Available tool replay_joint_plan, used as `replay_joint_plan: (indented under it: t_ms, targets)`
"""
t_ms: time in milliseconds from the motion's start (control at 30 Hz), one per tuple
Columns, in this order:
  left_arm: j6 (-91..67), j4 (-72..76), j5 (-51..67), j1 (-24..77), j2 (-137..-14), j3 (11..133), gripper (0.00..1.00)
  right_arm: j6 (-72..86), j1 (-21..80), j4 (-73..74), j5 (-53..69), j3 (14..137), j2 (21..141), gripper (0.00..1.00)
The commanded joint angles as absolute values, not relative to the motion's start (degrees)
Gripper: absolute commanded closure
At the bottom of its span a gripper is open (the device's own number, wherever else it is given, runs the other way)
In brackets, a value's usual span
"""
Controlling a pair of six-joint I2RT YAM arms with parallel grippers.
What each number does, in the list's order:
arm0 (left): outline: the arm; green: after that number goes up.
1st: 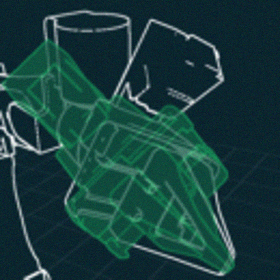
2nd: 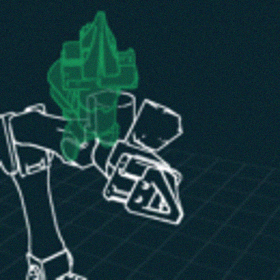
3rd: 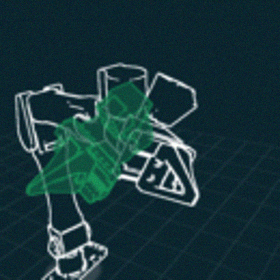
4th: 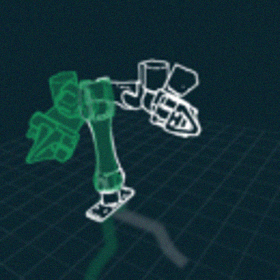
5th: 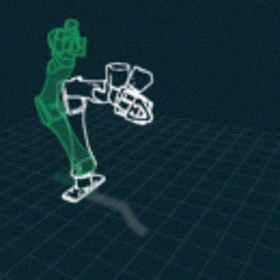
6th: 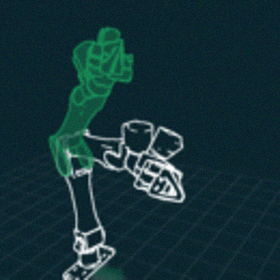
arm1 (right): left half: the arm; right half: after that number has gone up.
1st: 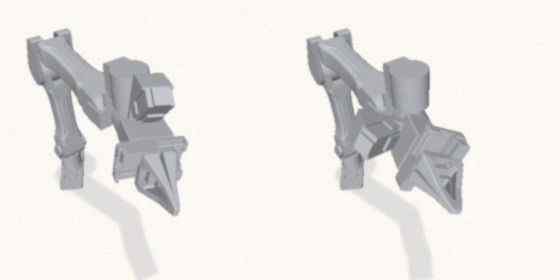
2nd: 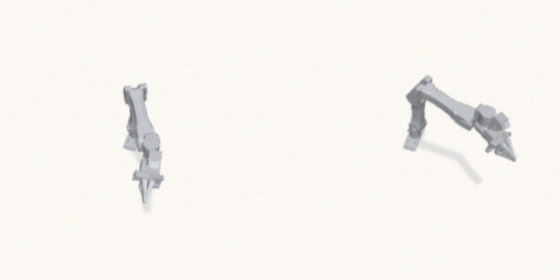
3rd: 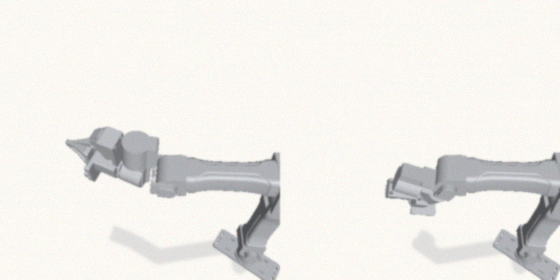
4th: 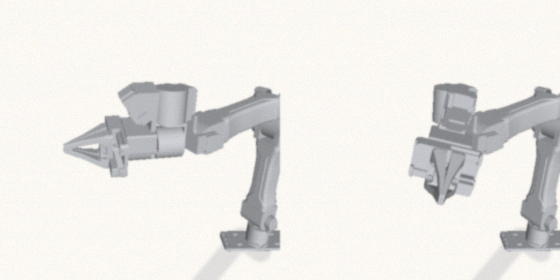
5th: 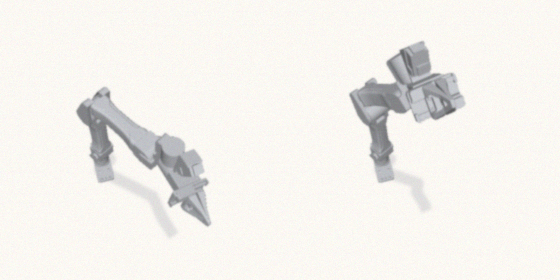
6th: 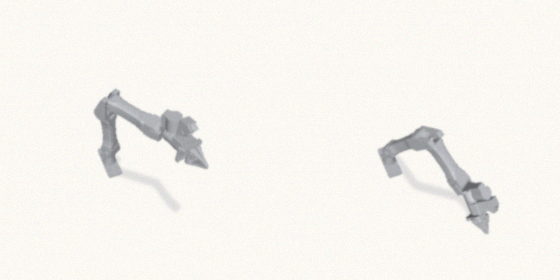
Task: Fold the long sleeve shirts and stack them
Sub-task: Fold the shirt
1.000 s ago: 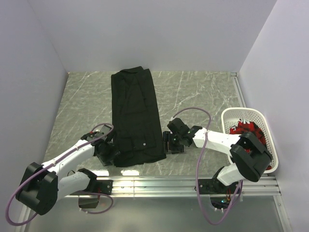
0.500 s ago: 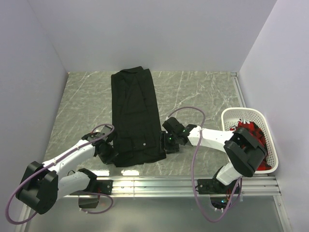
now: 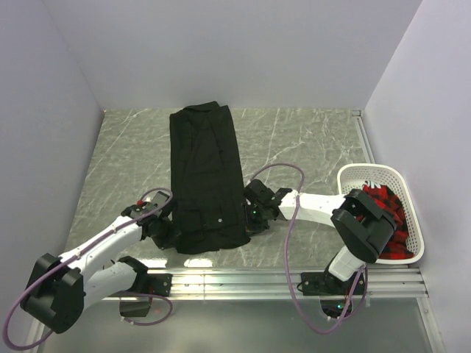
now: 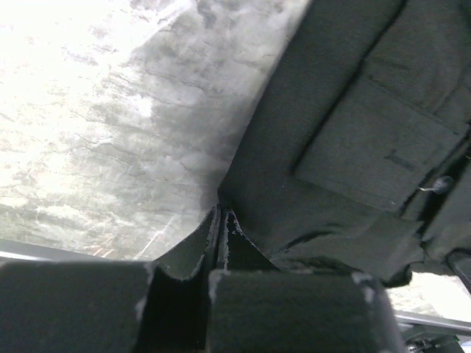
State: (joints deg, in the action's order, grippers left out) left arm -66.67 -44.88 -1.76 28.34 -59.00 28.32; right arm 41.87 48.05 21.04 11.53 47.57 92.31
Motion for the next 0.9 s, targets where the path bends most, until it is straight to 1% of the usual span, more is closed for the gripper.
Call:
replay_joint_plan:
  t_ms: [0, 33, 200, 400, 500, 600, 800, 867]
  targets:
    - [-67.5, -45.96, -1.23, 28.65, -56.35, 30.05, 0.99, 40.26, 48.96, 25.13, 9.67, 48.07, 93.43, 0.97]
    - [-66.98, -47.01, -1.23, 28.74, -55.99, 30.67, 0.99, 40.08, 49.04, 25.4, 9.32, 48.16, 92.99, 1.0]
    - [-63.73, -50.97, -0.53, 28.83, -54.67, 35.32, 0.99, 37.89, 49.04, 28.12, 9.93, 48.43, 89.83, 1.0]
    - [-60.74, -53.87, 4.74, 29.09, -52.91, 37.7, 1.0, 35.51, 49.39, 31.11, 14.32, 46.94, 85.79, 1.0]
    - [-60.12, -55.37, 4.92, 29.44, -51.07, 38.58, 0.99, 34.81, 49.39, 32.78, 14.33, 46.84, 83.41, 1.0]
    - [-60.03, -53.89, 5.36, 29.36, -48.78, 39.63, 1.0, 34.45, 49.39, 34.27, 13.28, 48.5, 81.39, 1.0]
    - [-60.91, -47.12, -0.43, 29.44, -50.71, 42.71, 1.0, 32.96, 47.2, 35.51, 9.15, 57.02, 81.47, 1.0]
    - [-61.0, -42.38, -6.12, 29.36, -53.51, 43.06, 1.0, 32.52, 44.75, 33.41, 8.0, 58.7, 82.7, 1.0]
